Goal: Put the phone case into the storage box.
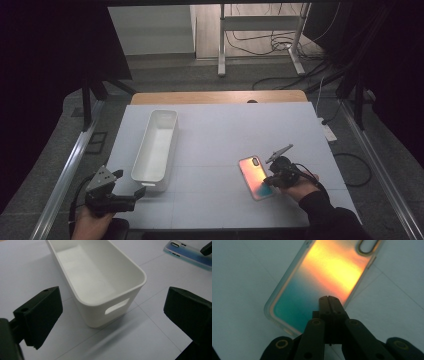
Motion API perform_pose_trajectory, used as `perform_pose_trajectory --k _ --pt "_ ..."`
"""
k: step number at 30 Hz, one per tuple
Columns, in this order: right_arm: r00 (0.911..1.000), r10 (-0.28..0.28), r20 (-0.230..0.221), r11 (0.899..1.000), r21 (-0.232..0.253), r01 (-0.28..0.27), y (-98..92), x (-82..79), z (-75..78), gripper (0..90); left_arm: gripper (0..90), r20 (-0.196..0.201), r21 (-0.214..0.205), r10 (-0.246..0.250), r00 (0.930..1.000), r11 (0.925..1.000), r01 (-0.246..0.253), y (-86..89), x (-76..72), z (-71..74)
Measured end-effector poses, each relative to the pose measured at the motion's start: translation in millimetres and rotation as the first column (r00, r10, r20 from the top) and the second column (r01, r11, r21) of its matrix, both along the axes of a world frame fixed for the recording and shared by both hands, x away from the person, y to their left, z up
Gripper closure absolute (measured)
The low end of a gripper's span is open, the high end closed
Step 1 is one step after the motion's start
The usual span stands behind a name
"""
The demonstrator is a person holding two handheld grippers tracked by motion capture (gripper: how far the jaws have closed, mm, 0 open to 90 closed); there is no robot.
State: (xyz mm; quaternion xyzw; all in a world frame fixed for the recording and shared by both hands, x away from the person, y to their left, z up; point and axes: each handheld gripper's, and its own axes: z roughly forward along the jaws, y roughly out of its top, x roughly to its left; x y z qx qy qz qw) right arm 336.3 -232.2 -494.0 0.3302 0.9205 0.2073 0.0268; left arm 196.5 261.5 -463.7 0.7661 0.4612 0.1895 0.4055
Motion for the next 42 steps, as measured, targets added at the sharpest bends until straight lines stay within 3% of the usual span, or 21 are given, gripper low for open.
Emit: perform_pose_trajectory --k 12,17,22,27,31,33,35,38,42 --pt "0.9977 -0.064 0.023 0.998 -0.012 0.065 -11.4 15.9 -2.2 89.7 3.2 -0.001 0.0 0.0 1.0 1.0 0.0 -0.2 0.2 0.0" --pt "0.9978 -0.062 0.023 0.998 -0.02 0.062 -11.1 15.8 -1.7 89.7 3.2 -0.001 0.0 0.0 1.0 1.0 0.0 -0.2 0.2 0.0" --pt "0.9964 -0.074 0.041 0.997 0.037 0.073 -8.1 10.3 7.5 84.2 3.2 -0.001 -0.001 0.0 1.0 1.0 0.0 -0.1 0.2 0.0" --pt "0.9913 -0.075 0.108 0.995 0.069 0.068 -8.1 3.6 19.9 71.1 3.2 0.0 0.001 0.0 1.0 1.0 0.0 -0.2 0.0 0.1" --pt "0.9854 -0.078 0.152 0.995 0.08 0.066 -9.0 0.1 27.0 54.8 3.2 -0.001 -0.001 0.0 1.0 1.0 0.0 -0.1 0.1 0.0" --pt "0.9808 -0.086 0.175 0.995 0.07 0.074 -10.1 -0.4 27.1 42.4 3.2 0.0 -0.001 0.0 1.0 1.0 0.0 -0.1 0.3 0.1" --pt "0.9771 -0.101 0.187 0.994 0.064 0.091 -10.4 -0.7 27.6 34.0 3.2 0.0 -0.002 -0.001 1.0 1.0 0.001 -0.2 0.5 0.0" --pt "0.9783 -0.085 0.189 0.995 0.075 0.072 -12.3 -1.1 28.0 29.0 3.2 0.001 -0.002 -0.003 1.0 1.0 0.003 -0.3 1.0 0.0" --pt "0.977 -0.102 0.187 0.992 0.091 0.087 -16.1 0.2 28.6 19.5 3.3 0.0 -0.001 -0.007 1.0 1.0 0.007 -0.6 1.9 -0.1"
